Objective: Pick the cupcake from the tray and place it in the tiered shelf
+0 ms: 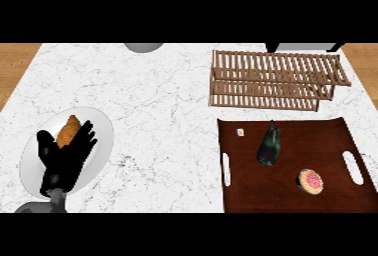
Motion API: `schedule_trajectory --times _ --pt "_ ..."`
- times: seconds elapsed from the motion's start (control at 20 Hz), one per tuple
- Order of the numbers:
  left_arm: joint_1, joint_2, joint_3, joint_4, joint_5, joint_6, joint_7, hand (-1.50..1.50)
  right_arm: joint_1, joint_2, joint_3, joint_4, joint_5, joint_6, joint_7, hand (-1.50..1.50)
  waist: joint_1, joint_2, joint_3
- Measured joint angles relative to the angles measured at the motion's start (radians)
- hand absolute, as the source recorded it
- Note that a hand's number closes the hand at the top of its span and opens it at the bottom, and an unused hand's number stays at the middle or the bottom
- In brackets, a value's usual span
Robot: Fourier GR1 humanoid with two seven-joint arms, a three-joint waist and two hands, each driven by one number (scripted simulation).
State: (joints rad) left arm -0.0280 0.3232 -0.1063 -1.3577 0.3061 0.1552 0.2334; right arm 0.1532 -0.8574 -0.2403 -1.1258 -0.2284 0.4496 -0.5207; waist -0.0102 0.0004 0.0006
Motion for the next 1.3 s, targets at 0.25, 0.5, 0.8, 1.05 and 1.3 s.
schedule_trajectory --times 0.25,0.5,0.8,1.05,1.3 --pt "-0.004 0.010 0.017 -0.014 0.003 -0.010 0.035 0.00 0.067 -0.070 -0.003 -0.154 0.002 0.079 0.085 -1.50 -0.002 -0.003 -0.002" --pt "0.007 0.000 0.024 0.014 -0.003 -0.030 0.005 0.00 0.097 -0.069 0.015 -0.380 0.003 0.020 0.322 -1.50 -0.003 -0.003 -0.003" --pt "-0.008 -0.014 0.029 0.036 -0.014 -0.041 0.000 0.00 0.081 -0.014 0.062 -0.619 0.044 -0.122 0.645 -1.50 0.003 -0.002 -0.003" --pt "-0.015 -0.030 0.028 0.037 -0.030 -0.043 -0.001 0.00 0.019 0.026 0.139 -0.730 0.128 -0.185 0.881 -1.50 0.011 -0.001 -0.002" --pt "-0.023 -0.029 0.043 0.010 -0.033 -0.049 0.037 0.00 -0.008 0.075 0.221 -0.752 0.234 -0.177 0.989 -1.50 0.012 -0.001 -0.001"
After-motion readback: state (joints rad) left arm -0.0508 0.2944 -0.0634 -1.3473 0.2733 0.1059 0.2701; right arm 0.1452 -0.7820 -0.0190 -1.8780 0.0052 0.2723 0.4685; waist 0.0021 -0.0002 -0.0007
